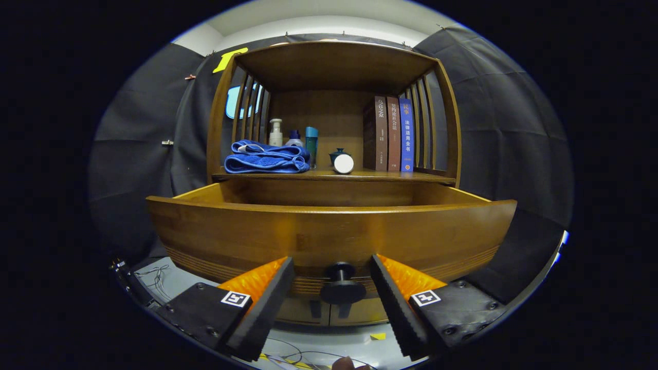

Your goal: Pull open the drawer, take out the items inside it, and place them on the countertop above the cabinet.

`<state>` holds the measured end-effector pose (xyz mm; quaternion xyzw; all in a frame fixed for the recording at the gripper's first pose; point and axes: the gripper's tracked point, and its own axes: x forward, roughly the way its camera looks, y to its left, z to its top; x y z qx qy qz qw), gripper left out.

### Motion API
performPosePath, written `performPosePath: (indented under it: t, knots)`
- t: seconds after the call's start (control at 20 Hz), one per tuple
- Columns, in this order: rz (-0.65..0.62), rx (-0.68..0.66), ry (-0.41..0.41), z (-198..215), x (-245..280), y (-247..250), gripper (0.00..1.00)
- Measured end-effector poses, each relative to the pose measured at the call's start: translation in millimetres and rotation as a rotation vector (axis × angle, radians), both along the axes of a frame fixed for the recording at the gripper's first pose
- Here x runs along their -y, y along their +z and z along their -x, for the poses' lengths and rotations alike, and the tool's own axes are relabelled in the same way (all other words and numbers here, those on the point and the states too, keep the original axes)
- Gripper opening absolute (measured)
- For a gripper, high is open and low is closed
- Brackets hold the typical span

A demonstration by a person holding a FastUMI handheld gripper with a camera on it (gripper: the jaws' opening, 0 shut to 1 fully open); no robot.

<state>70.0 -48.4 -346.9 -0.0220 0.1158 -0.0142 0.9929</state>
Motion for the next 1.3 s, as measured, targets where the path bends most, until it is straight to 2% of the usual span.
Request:
performPosePath:
  t: [0.9, 1.3]
  knots:
    - [0.030, -0.009, -0.004, -104.3, -1.2, -8.0, 0.98]
    - [0.059, -0.008, -0.011, -135.8, -1.2, -10.7, 0.98]
